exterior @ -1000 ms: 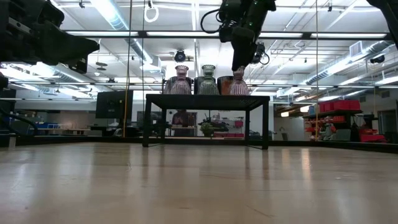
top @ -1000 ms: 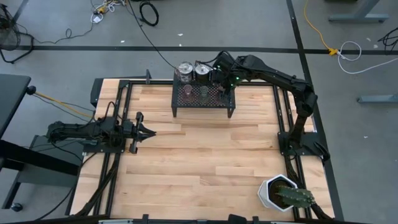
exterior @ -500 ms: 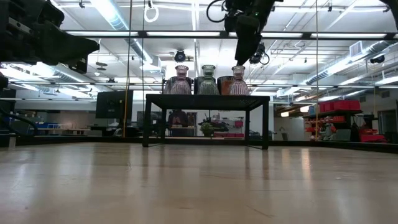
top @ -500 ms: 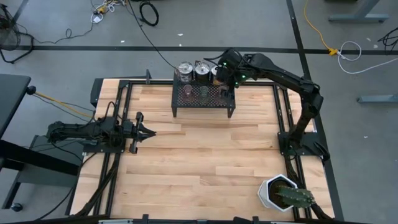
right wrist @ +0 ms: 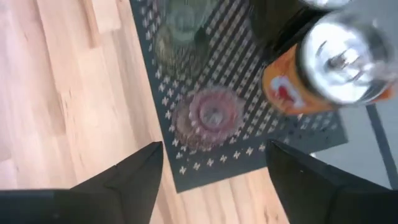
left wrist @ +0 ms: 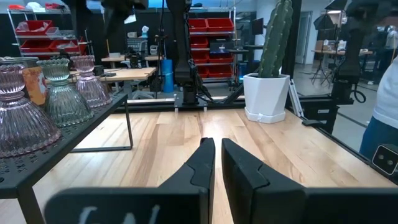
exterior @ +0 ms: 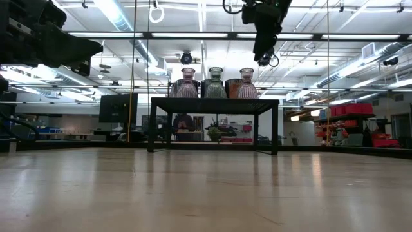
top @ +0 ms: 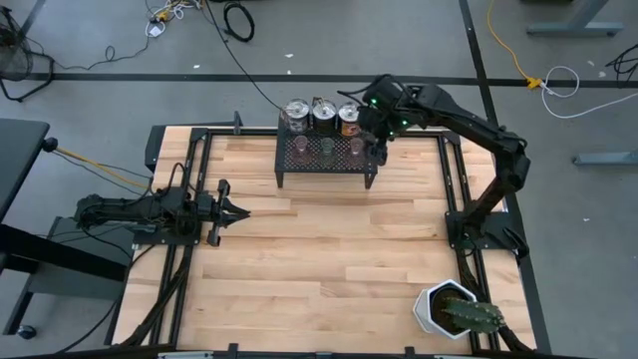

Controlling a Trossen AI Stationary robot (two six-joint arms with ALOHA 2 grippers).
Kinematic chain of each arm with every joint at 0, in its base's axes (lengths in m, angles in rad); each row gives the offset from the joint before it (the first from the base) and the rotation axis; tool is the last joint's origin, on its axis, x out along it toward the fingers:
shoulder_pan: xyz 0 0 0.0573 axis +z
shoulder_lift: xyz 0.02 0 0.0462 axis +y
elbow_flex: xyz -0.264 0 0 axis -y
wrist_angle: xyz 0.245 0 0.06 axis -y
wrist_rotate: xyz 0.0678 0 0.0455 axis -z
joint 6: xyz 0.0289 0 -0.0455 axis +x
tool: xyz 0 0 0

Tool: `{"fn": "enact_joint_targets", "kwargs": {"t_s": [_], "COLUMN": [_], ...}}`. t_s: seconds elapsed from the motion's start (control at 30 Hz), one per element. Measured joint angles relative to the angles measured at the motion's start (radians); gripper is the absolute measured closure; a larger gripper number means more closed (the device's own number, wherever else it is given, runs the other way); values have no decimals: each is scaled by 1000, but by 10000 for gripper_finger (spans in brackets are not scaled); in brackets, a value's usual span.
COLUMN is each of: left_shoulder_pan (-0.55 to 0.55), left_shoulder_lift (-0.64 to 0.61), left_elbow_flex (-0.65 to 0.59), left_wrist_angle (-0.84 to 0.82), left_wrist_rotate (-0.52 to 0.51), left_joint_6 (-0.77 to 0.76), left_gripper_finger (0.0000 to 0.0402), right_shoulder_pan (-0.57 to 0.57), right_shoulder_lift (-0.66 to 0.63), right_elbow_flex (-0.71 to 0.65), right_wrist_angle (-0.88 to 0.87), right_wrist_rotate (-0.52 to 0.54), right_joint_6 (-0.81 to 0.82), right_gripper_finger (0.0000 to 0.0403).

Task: Pick & Place candle stick holders
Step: Put the pink vase candle holder on the shelf

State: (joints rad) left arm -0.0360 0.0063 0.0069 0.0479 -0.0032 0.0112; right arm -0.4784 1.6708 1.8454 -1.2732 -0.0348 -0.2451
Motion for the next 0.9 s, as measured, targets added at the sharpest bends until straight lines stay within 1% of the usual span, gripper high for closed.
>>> {"fn": "enact_joint_targets", "kwargs": {"t_s": [0.33,0.47,0.63,0.9], "left_shoulder_pan": [0,0,0,0], "left_shoulder_lift": [0,0,0,0], "left_elbow_flex": [0,0,0,0], "left_wrist_angle": [0,0,0,0], "left_wrist_rotate": [0,0,0,0], "left_joint_6": [0,0,0,0], "left_gripper_finger": [367,367,367,367], "right_shoulder_pan": [1,1,1,0], "right_shoulder_lift": [-34,-36,-36,-36], "right_elbow_flex": [-181,-228,-280,-333], "right_wrist_angle": [4,18,96,169], "right_wrist_rotate": [0,0,1,1], "right_joint_6": [0,-5,-34,-34], "right_gripper_finger": [211,251,302,370]}}
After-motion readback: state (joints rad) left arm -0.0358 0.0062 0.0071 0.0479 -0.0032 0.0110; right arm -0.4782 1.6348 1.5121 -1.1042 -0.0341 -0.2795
